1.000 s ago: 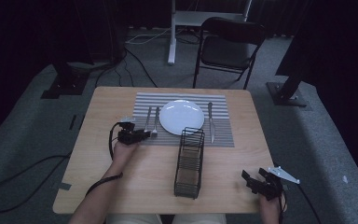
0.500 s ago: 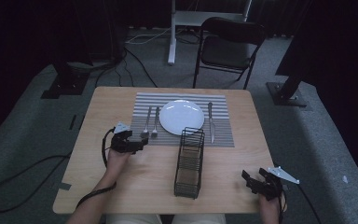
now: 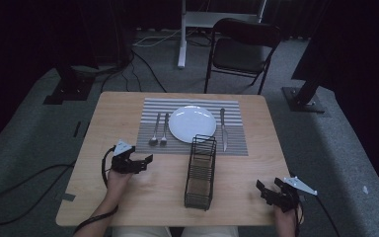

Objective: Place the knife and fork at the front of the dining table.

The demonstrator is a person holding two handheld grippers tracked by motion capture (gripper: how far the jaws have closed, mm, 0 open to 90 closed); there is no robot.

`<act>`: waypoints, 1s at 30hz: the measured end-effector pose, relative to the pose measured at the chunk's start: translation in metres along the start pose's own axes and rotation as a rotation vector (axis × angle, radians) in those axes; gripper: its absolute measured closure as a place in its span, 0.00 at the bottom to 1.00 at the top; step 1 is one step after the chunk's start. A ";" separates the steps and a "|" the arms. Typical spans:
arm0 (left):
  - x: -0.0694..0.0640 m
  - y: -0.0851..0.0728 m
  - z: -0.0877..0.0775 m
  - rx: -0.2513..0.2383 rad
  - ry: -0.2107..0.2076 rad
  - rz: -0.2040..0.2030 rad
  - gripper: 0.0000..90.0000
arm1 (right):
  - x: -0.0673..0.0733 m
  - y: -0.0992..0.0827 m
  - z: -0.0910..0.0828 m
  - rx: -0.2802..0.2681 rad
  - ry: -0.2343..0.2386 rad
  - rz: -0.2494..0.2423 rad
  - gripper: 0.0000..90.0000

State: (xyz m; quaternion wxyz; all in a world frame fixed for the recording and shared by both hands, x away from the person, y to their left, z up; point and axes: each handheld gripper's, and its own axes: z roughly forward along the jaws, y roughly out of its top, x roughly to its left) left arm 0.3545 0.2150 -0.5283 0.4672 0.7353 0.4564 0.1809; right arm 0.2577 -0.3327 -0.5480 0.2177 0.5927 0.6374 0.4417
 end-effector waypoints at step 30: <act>0.002 -0.054 -0.102 -0.039 -0.021 -0.025 0.10 | 0.001 0.000 0.001 0.010 -0.013 -0.007 0.15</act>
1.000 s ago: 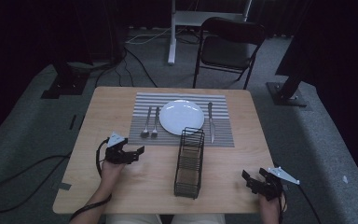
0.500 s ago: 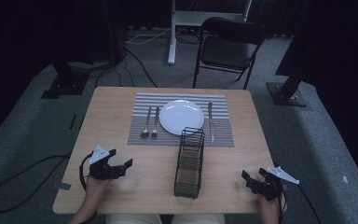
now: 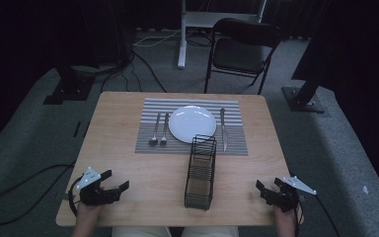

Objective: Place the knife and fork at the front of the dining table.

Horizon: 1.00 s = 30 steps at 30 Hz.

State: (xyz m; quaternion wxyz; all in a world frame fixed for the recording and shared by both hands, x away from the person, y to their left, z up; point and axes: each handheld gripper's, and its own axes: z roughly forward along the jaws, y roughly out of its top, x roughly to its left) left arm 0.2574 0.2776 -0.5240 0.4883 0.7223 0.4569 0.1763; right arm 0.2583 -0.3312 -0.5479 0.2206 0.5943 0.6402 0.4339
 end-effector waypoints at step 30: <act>0.033 -0.041 -0.083 -0.021 0.126 -0.075 0.10 | 0.001 0.000 0.001 0.006 -0.011 -0.007 0.15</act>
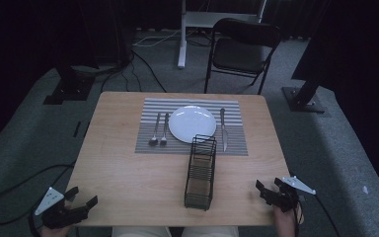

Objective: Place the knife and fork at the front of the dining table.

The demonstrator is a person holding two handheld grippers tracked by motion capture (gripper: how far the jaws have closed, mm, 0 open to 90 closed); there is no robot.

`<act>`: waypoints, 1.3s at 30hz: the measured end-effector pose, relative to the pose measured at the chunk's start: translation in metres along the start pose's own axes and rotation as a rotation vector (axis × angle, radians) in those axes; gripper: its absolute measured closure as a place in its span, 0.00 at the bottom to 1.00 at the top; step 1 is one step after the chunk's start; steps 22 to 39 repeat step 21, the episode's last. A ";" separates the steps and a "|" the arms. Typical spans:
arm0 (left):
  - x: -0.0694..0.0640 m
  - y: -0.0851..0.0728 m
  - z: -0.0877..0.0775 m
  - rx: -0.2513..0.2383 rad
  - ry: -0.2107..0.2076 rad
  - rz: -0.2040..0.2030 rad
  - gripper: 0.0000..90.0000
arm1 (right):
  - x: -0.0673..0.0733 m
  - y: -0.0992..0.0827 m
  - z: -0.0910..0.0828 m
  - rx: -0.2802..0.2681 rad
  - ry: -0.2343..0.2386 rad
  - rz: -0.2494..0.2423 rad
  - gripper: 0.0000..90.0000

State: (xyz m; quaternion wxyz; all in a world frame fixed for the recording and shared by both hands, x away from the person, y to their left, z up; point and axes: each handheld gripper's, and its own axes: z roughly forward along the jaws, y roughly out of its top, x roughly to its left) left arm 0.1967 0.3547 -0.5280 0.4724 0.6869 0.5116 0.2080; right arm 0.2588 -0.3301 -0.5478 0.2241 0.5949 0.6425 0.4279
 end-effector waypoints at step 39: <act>0.014 -0.007 -0.015 -0.100 0.027 -0.104 0.10 | -0.002 0.000 0.000 0.001 0.005 0.013 0.15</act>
